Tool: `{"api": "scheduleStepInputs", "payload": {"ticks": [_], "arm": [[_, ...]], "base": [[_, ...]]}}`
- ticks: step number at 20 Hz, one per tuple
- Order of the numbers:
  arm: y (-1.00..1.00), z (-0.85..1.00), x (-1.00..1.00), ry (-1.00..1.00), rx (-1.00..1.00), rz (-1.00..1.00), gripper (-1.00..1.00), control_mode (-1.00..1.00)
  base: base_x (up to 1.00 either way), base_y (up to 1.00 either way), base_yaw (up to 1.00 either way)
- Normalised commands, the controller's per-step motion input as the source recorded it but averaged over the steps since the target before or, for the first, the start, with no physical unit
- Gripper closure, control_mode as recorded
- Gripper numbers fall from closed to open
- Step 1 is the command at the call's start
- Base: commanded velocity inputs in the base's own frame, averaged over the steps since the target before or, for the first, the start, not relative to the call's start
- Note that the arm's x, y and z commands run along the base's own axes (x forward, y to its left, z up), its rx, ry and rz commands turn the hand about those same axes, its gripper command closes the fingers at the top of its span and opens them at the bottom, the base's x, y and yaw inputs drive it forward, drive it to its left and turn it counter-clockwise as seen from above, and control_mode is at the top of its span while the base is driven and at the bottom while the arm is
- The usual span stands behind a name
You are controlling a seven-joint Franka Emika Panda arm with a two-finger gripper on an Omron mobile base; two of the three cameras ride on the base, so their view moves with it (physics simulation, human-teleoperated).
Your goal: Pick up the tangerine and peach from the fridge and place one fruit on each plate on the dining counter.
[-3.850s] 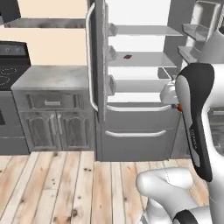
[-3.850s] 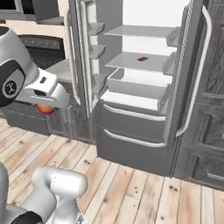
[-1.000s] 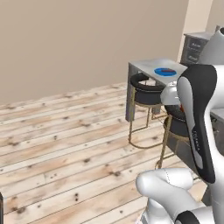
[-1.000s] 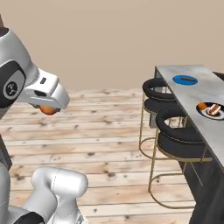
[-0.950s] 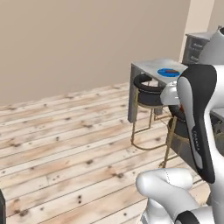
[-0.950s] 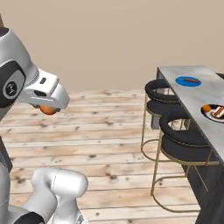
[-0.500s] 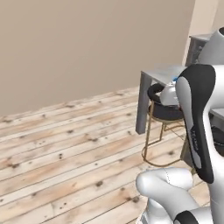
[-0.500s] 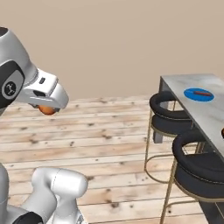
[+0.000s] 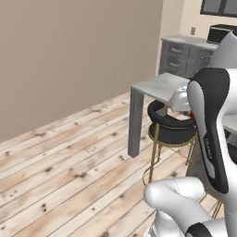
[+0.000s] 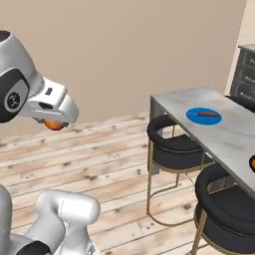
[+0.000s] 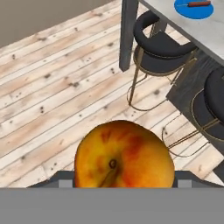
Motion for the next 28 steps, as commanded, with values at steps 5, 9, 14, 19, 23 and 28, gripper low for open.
{"api": "scheduleStepInputs", "payload": {"ticks": [5,9,14,19,23,28], "arm": [[0.0,0.0,0.0,0.0,0.0,0.0,1.0,1.0],[0.0,0.0,0.0,0.0,0.0,0.0,1.0,1.0],[0.0,0.0,0.0,0.0,0.0,0.0,1.0,1.0],[0.0,0.0,0.0,0.0,0.0,0.0,1.0,1.0],[0.0,0.0,0.0,0.0,0.0,0.0,1.0,1.0],[0.0,0.0,0.0,0.0,0.0,0.0,1.0,1.0]], "base": [[0.66,0.51,-0.76],[0.51,0.35,-0.85],[0.39,0.51,-0.78],[0.19,0.95,-0.56],[0.16,0.99,-0.49],[0.11,0.94,-0.5]]}}
